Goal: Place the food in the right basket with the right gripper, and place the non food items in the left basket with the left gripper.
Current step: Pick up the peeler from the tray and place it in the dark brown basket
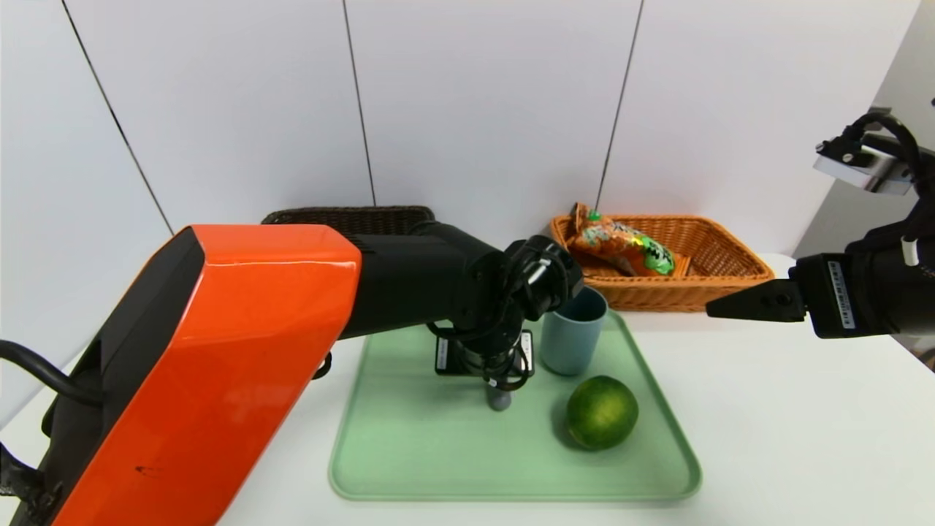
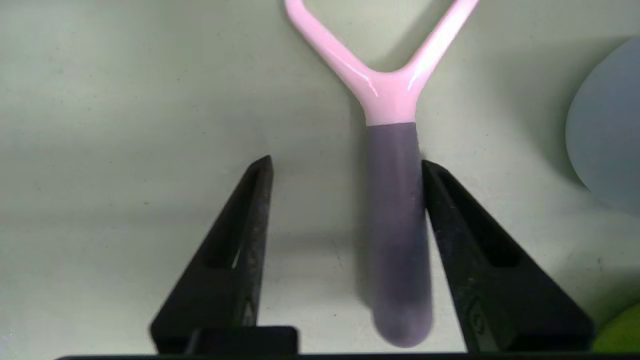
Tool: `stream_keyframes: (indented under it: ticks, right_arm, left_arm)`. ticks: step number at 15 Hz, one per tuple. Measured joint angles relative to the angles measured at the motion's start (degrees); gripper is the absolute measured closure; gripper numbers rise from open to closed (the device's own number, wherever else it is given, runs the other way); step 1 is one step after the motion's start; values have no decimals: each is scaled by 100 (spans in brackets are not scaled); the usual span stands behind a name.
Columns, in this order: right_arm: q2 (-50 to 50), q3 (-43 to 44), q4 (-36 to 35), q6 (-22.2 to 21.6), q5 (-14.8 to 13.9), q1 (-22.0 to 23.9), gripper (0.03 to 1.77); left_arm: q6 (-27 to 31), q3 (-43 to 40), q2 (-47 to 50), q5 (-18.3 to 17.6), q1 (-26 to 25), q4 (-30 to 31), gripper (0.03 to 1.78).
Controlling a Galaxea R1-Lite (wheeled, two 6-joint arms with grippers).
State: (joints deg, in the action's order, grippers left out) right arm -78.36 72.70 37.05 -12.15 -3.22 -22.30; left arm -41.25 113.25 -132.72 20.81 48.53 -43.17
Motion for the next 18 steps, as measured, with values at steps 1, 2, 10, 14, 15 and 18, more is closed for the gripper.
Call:
stream_keyframes:
  ticks: [1, 2, 10, 14, 15, 18]
  right_arm:
    - [9, 0, -6, 6, 5, 0, 10]
    - [17, -2, -9, 11, 9, 0, 10]
    - [46, -2, -9, 0, 6, -24, 10]
    - [59, -2, -9, -2, 0, -50, 10]
    - [68, -2, -9, 0, 0, -50, 10]
    - [91, 0, -9, 0, 0, -49, 10]
  left_arm:
    - [0, 0, 2, -2, 0, -10, 92]
    - [2, -2, 6, 2, -7, -27, 100]
    - [-6, -10, 194, 101, -221, -254, 155]
    - [88, -11, 806, 121, -358, -617, 155]
    - [178, -11, 1058, 118, -366, -718, 155]
    - [564, -13, 1841, 94, -322, -939, 155]
